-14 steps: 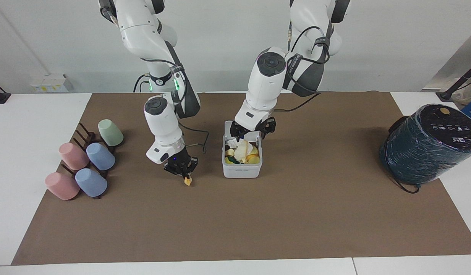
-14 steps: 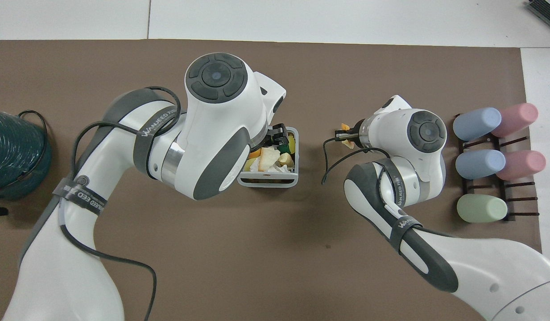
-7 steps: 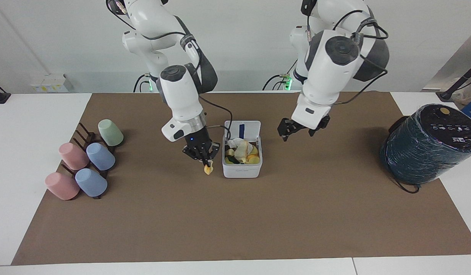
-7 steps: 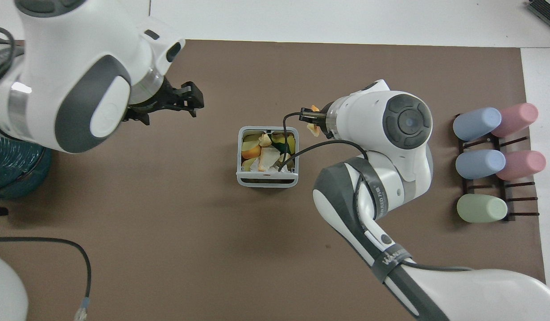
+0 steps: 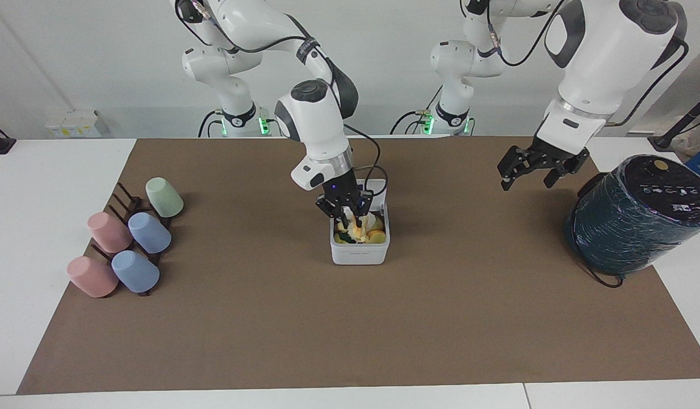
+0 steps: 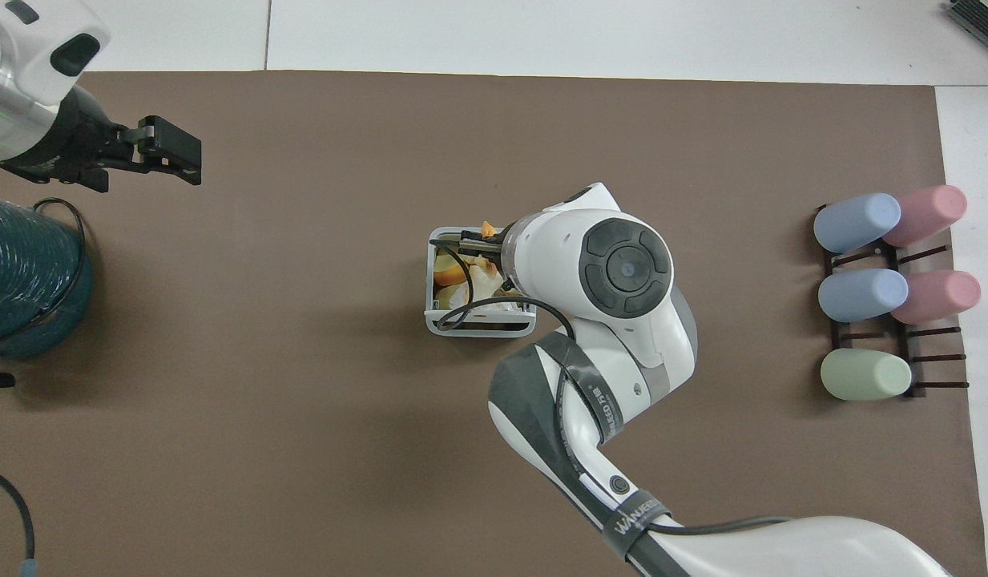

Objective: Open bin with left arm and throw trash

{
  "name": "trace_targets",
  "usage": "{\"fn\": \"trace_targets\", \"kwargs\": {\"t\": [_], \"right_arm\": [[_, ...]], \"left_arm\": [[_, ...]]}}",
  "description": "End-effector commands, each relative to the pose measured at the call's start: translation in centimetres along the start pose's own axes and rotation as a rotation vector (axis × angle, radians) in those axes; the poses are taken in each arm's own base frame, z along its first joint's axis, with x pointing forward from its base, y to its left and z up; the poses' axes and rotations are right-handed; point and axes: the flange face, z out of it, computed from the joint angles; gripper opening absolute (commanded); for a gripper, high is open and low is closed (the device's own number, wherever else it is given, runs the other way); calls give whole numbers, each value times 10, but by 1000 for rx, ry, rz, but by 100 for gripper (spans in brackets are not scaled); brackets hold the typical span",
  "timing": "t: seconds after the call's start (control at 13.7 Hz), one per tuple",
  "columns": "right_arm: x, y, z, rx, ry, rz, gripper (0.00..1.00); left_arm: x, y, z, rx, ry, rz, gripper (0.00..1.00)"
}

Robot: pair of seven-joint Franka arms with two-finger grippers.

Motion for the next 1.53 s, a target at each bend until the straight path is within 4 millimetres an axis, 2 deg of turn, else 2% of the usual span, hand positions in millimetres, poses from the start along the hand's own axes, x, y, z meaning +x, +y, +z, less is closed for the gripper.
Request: {"fn": "trace_targets", "kwargs": {"t": [0.0, 0.29, 0.44, 0.66, 0.95, 1.24, 1.31, 1.46], "right_arm": [[-3, -4, -1, -6, -12, 1, 100], [-4, -4, -4, -26, -36, 0, 100], [1, 5, -25, -36, -28, 10, 100], [31, 50, -61, -72, -6, 36, 100], [64, 128, -122, -140, -14, 38, 100], [81, 204, -189, -200, -16, 98, 100], [82, 218, -203, -225, -21, 111, 100], [86, 235, -225, -274, -41, 58, 100]], "left_arm": [[-14, 3, -3, 28, -14, 18, 100], [-21, -1, 17, 19, 34, 44, 100], [-17, -3, 34, 33, 41, 46, 100], [0, -6, 57, 61, -18, 40, 100], [33, -10, 69, 62, -63, 24, 100], [29, -10, 57, 43, -43, 24, 100], [26, -10, 58, 42, -46, 25, 100], [23, -11, 54, 40, -40, 21, 100]]}}
